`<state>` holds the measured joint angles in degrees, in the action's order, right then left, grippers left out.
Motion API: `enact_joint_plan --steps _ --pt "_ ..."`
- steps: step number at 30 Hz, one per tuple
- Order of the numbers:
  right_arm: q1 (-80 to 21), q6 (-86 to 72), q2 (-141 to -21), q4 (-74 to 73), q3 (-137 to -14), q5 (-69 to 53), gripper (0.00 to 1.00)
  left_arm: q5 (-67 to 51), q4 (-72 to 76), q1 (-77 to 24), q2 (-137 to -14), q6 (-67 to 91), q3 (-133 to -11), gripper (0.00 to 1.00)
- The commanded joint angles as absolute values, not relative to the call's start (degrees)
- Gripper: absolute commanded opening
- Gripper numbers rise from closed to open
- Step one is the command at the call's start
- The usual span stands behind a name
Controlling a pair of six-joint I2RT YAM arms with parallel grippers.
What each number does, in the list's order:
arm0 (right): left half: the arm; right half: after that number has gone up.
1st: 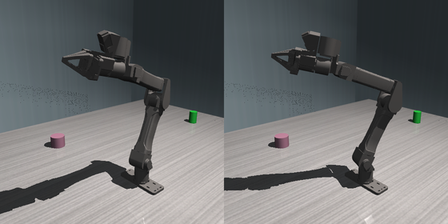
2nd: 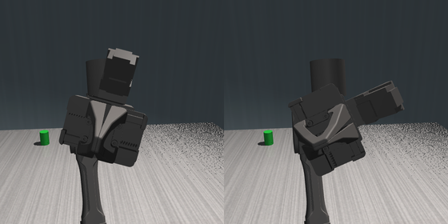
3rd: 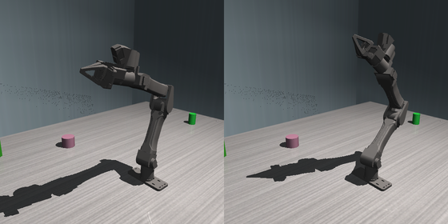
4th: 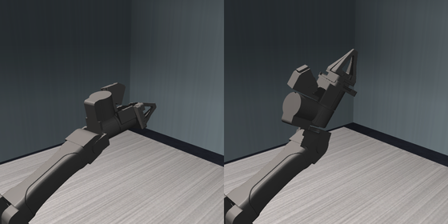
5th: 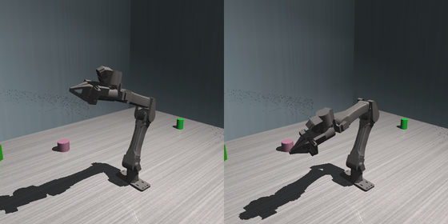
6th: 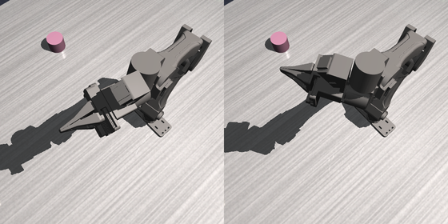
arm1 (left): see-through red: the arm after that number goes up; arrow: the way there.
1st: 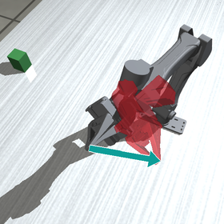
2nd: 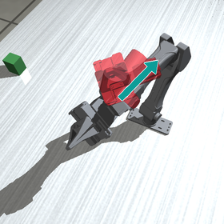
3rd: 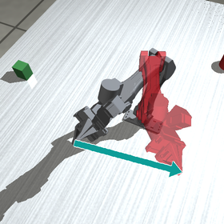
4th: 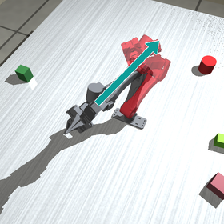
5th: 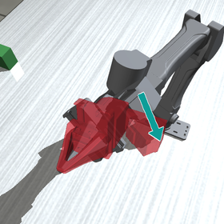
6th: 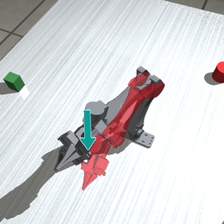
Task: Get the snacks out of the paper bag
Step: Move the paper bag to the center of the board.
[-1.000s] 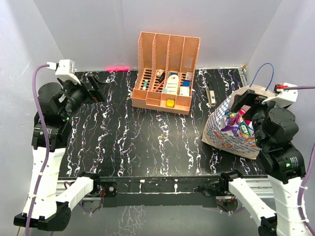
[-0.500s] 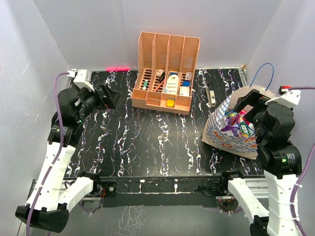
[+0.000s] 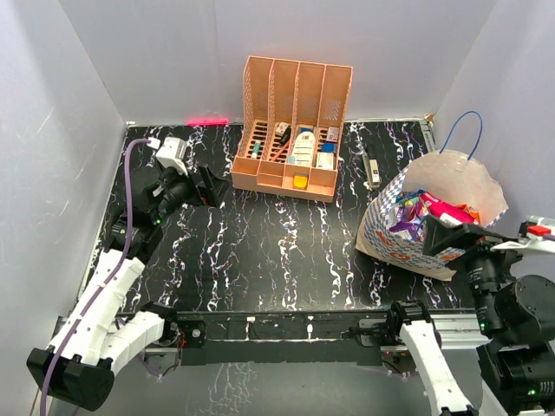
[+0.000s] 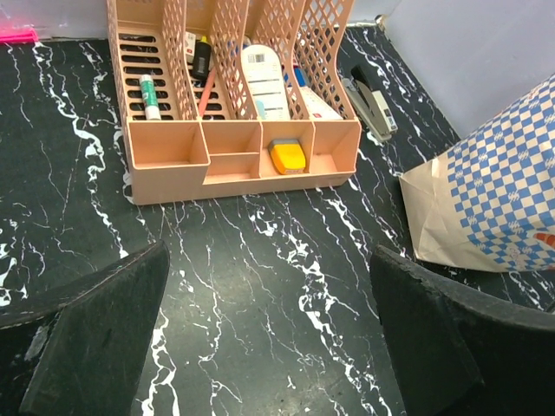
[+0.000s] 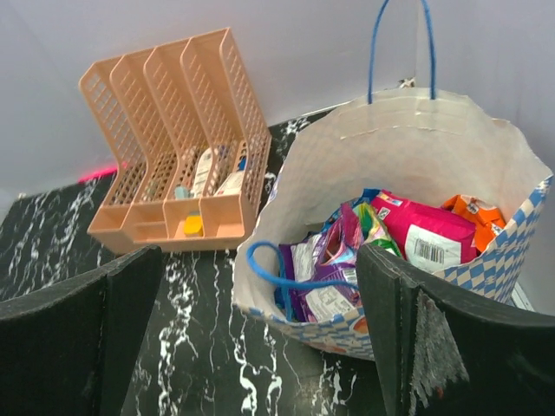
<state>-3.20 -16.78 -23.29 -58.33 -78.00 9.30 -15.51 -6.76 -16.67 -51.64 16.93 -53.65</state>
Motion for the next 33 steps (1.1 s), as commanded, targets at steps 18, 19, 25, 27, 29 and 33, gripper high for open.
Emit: enact_joint_plan --steps 18,19,25,27,29,33 --pt "-3.7 1.8 -20.6 -55.8 -70.7 -7.9 0.58 -17.8 -9.0 -18.6 -47.5 21.3 -52.0 0.99" --pt "-4.1 2.0 -20.5 -55.7 -70.7 -8.1 0.53 -17.7 -9.5 -18.6 -47.4 21.6 -52.7 0.98" --pt "-7.7 5.6 -21.8 -58.8 -73.5 -6.5 0.64 -18.0 -11.2 -18.6 -46.6 23.7 -56.2 0.99" --pt "-9.4 8.9 -21.7 -60.9 -74.7 -4.0 0.72 -18.1 -10.8 -18.6 -46.1 24.9 -56.3 0.98" --pt "-11.9 13.4 -21.5 -63.5 -75.4 -2.5 0.74 -18.5 -10.1 -18.6 -45.9 26.0 -56.2 0.98" --pt "-16.1 20.4 -20.8 -66.7 -76.1 0.1 0.72 -19.7 -8.7 -18.7 -46.3 27.8 -55.8 0.98"
